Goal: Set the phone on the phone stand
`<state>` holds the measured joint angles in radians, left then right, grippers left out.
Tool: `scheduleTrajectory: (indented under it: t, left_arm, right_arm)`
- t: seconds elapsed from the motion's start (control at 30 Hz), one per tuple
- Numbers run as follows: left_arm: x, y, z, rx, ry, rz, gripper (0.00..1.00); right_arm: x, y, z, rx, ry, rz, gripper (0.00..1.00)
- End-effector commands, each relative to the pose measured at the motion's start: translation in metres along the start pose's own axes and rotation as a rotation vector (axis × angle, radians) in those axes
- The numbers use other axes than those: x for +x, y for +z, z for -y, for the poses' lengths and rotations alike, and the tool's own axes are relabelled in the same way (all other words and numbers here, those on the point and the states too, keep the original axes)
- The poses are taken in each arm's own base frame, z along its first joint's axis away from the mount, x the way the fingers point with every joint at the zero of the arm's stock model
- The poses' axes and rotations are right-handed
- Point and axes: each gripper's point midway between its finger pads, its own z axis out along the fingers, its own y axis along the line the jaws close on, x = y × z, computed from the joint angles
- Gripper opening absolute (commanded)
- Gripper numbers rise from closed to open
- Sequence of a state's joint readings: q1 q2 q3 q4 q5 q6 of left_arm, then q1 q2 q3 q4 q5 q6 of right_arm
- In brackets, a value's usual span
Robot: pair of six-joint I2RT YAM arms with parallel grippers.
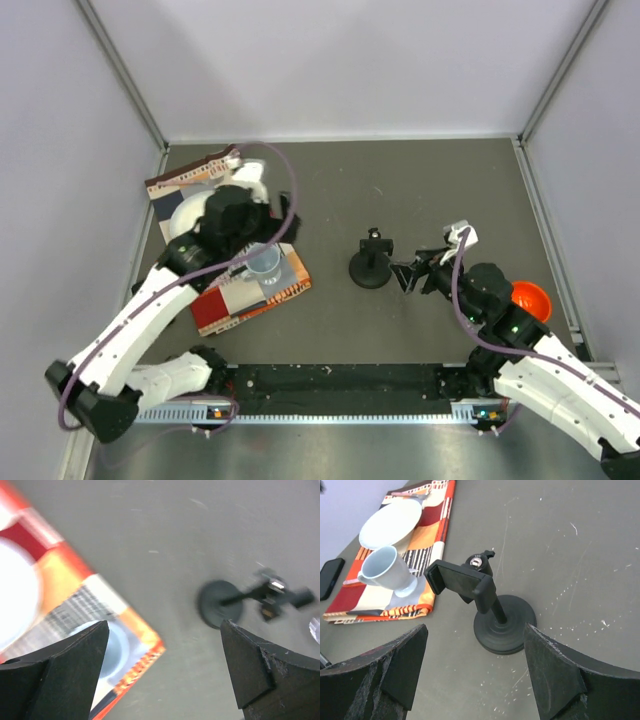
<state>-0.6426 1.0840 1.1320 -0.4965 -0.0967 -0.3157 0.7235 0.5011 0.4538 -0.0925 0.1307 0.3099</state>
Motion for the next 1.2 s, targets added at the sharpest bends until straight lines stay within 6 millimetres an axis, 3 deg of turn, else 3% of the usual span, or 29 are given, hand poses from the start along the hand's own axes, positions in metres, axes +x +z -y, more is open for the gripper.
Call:
scheduleTrajectory:
  t: [0.0, 0.03, 0.07, 0.1, 0.13, 0.23, 0.27, 0.33, 0.43, 0.5, 0.53, 0.57, 0.6, 0.8, 0.87, 0.93, 1.03, 1.1, 1.17]
  left_arm:
    - [0.024, -0.044, -0.116, -0.452, -0.197, -0.041, 0.98]
    - [0.030, -0.052, -0.134, -0.501, -0.236, -0.056, 0.98]
    - [0.033, -0.065, -0.170, -0.604, -0.317, -0.052, 0.98]
    - [0.043, -0.072, -0.185, -0.644, -0.360, -0.087, 0.98]
    - [0.051, -0.087, -0.217, -0.755, -0.454, -0.095, 0.98]
    - [0.076, -0.112, -0.257, -1.006, -0.627, -0.094, 0.98]
    - [0.099, -0.113, -0.266, -1.079, -0.670, -0.144, 0.98]
    - [0.118, -0.119, -0.281, -1.163, -0.787, -0.177, 0.98]
    - [0.144, -0.120, -0.311, -1.283, -0.775, -0.274, 0.99]
    - [0.144, -0.126, -0.331, -1.351, -0.731, -0.261, 0.99]
    - [0.148, -0.126, -0.338, -1.357, -0.705, -0.272, 0.98]
    - [0.145, -0.110, -0.334, -1.246, -0.748, -0.271, 0.99]
    - [0.140, -0.108, -0.335, -1.193, -0.744, -0.266, 0.99]
    - [0.104, -0.113, -0.353, -1.090, -0.520, -0.170, 0.94]
    - [0.112, -0.113, -0.369, -1.108, -0.497, -0.252, 0.94]
    - [0.138, -0.122, -0.383, -1.147, -0.502, -0.450, 0.99]
    - [0.155, -0.123, -0.388, -1.080, -0.569, -0.483, 0.99]
    - [0.161, -0.123, -0.391, -1.027, -0.523, -0.508, 0.99]
    - [0.182, -0.119, -0.387, -0.963, -0.500, -0.588, 0.99]
  right_arm:
    - [-0.022, -0.002, -0.009, -0.023, -0.010, 0.025, 0.77]
    - [-0.022, -0.001, -0.010, -0.027, -0.011, 0.024, 0.78]
    - [-0.022, -0.001, -0.013, -0.045, -0.021, 0.020, 0.77]
    - [-0.024, -0.001, -0.015, -0.054, -0.023, 0.028, 0.78]
    - [-0.023, 0.000, -0.017, -0.070, -0.028, 0.022, 0.77]
    - [-0.021, 0.001, -0.022, -0.103, -0.037, 0.021, 0.78]
    - [-0.022, 0.001, -0.024, -0.114, -0.039, 0.022, 0.78]
    - [-0.023, 0.001, -0.031, -0.149, -0.035, 0.026, 0.79]
    - [-0.020, 0.000, -0.045, -0.226, -0.038, 0.005, 0.78]
    - [-0.021, -0.001, -0.050, -0.256, -0.036, 0.004, 0.78]
    - [-0.019, -0.002, -0.056, -0.289, -0.037, -0.003, 0.79]
    - [-0.019, -0.003, -0.058, -0.302, -0.036, -0.005, 0.79]
    - [-0.020, -0.004, -0.060, -0.315, -0.038, -0.008, 0.78]
    - [-0.022, -0.010, -0.078, -0.419, -0.039, 0.002, 0.79]
    - [-0.017, -0.010, -0.080, -0.437, -0.034, -0.003, 0.80]
    - [-0.020, -0.014, -0.082, -0.458, -0.037, 0.019, 0.80]
    - [-0.025, -0.020, -0.083, -0.468, -0.046, 0.042, 0.80]
    - [-0.028, -0.024, -0.085, -0.481, -0.052, 0.055, 0.80]
    - [-0.030, -0.028, -0.089, -0.505, -0.056, 0.062, 0.80]
